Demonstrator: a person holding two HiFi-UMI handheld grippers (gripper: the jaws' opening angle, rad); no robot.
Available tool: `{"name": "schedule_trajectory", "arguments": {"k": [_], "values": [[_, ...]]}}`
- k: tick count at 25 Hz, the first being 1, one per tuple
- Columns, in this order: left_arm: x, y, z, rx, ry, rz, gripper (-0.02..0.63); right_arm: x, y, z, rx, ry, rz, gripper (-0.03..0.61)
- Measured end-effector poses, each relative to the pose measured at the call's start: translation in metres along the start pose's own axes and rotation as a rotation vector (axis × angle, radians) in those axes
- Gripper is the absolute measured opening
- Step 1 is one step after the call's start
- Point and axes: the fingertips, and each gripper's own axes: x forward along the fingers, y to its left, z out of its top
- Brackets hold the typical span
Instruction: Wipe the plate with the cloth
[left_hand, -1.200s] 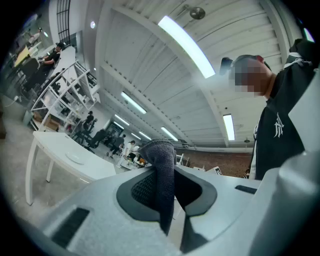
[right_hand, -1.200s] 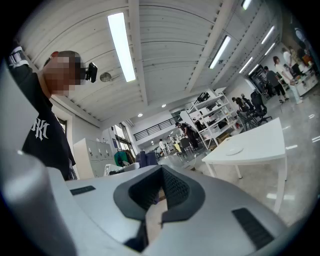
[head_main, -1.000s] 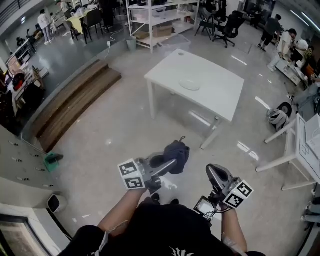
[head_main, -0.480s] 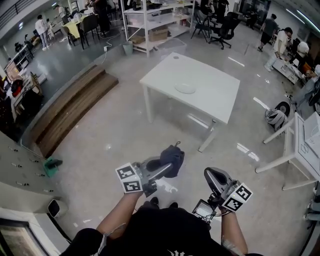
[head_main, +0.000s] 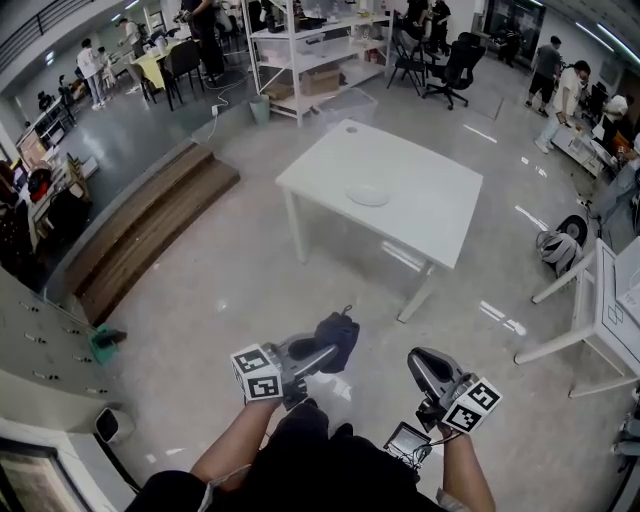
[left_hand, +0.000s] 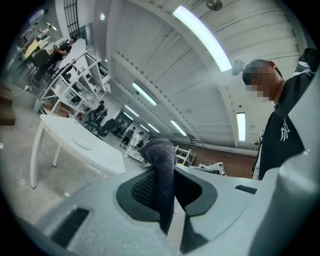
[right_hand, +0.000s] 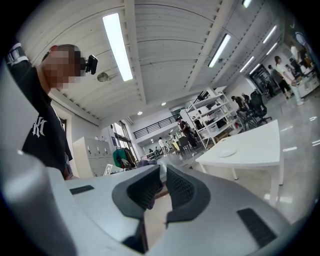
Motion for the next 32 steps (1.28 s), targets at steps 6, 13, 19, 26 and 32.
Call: {"name": "schedule_trajectory", "arguments": {"k": [6,13,19,26,32], "values": [[0.026,0.072,0.012,-0.012,0.022,0.025,0.051,0.054,-0.059,0.014,0.019,0.016,0.02,0.035],[0.064,0.191,0.063,-0.039,0.031,0.037,0.051,0.156,-0.152,0.038,0.071,0.08,-0.014,0.11],[0.087,0.287,0.1,-0.09,0.048,0.047,0.051,0.234,-0.227,0.06,0.116,0.113,-0.081,0.11],[0.158,0.374,0.132,-0.124,0.061,0.039,0.051,0.291,-0.329,0.07,0.141,0.197,-0.138,0.11],[0.24,0.461,0.136,-0.153,0.108,0.087,0.051,0.332,-0.446,0.071,0.215,0.253,-0.135,0.115]]}}
